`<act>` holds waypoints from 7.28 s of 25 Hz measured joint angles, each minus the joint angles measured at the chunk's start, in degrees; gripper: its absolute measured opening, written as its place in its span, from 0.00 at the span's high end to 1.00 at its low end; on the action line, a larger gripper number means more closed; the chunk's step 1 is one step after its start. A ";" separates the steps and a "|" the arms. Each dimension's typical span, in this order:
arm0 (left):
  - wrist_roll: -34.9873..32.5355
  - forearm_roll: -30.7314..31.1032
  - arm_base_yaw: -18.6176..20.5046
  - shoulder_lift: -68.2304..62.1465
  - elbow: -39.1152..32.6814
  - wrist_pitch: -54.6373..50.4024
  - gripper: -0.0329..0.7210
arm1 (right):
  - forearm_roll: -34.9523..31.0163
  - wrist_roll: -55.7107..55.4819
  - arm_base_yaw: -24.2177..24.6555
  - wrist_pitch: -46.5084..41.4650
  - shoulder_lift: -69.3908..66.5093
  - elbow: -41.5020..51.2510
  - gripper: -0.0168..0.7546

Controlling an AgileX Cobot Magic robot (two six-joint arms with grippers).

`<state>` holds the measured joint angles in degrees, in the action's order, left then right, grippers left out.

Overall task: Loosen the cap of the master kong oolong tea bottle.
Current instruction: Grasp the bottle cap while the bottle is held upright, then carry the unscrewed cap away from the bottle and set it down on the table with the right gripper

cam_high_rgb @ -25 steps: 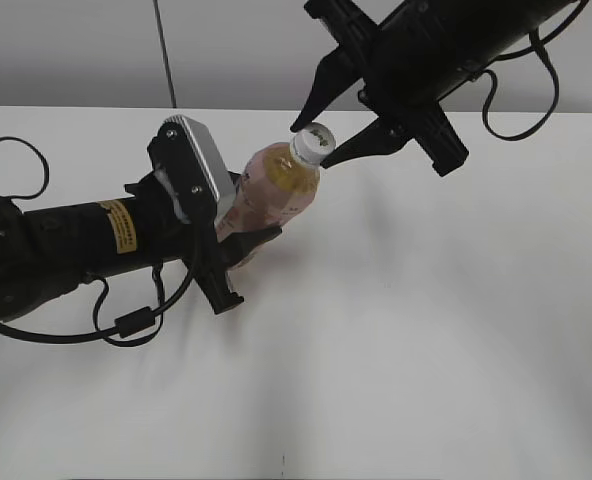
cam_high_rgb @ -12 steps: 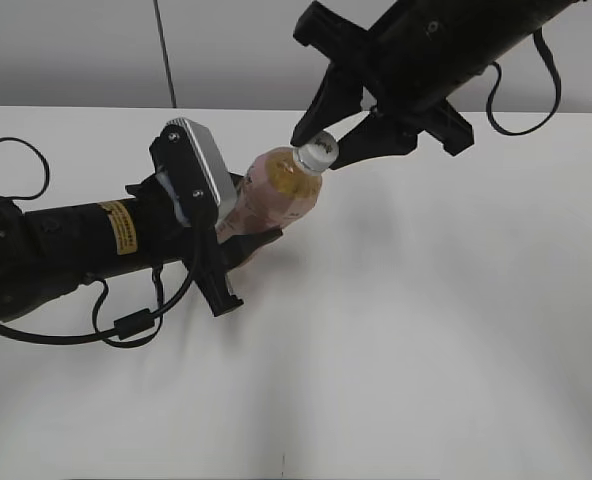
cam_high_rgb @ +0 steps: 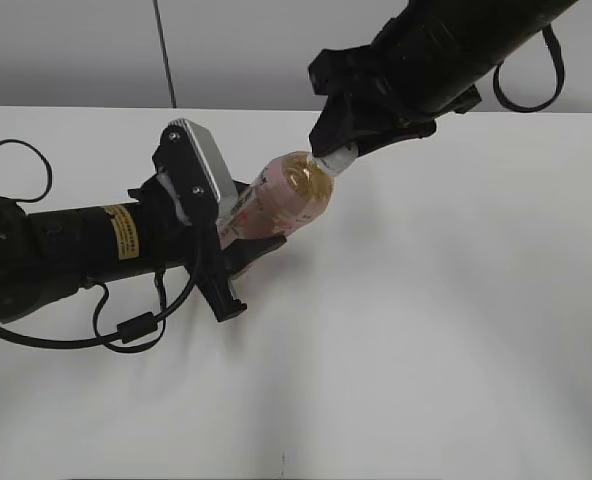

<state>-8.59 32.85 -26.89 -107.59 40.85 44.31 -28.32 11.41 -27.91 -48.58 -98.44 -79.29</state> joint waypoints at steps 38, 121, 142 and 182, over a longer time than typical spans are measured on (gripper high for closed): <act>10.79 6.71 0.18 -0.06 -0.44 6.23 0.46 | -0.44 41.21 -3.80 -5.21 0.06 -5.55 0.62; 12.02 4.08 0.18 -0.57 -0.39 12.38 0.46 | -0.60 96.65 -2.66 -3.76 2.93 -5.57 0.62; 23.27 3.85 0.11 -4.47 -0.39 17.53 0.46 | -0.52 51.09 9.37 -0.16 -0.47 -4.19 0.62; 23.80 1.87 0.11 -11.50 -0.33 23.10 0.45 | 18.18 18.75 9.58 -3.96 -21.72 0.94 0.38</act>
<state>15.21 34.72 -26.79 -119.09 40.53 67.41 -10.14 30.16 -18.33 -52.54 -120.15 -78.36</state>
